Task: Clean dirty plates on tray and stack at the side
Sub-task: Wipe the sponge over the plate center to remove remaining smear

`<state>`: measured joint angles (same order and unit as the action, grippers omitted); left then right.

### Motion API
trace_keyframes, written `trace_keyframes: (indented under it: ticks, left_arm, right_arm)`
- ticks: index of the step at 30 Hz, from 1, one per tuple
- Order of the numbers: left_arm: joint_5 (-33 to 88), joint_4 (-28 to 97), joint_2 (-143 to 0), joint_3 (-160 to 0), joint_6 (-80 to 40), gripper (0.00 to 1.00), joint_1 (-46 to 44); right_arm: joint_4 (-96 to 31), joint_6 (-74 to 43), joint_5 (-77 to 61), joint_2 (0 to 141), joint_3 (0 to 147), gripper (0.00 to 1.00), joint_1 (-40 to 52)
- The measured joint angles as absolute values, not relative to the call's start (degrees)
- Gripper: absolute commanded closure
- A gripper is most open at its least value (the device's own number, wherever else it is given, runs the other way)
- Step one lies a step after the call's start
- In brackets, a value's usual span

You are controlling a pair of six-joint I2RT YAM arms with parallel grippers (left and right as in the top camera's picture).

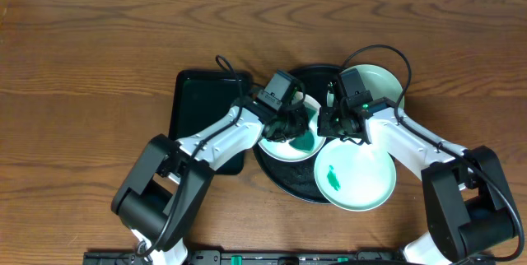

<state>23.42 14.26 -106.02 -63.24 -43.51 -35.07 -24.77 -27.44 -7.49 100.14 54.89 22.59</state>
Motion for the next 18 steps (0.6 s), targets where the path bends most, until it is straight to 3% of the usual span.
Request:
trace_keyframes:
  ticks: [18]
  left_arm:
    - [4.69, 24.14, -100.99, -63.46, -37.34, 0.93, -32.73]
  right_arm:
    - [-24.60, -27.40, -7.51, 100.14, 54.89, 0.99, 22.59]
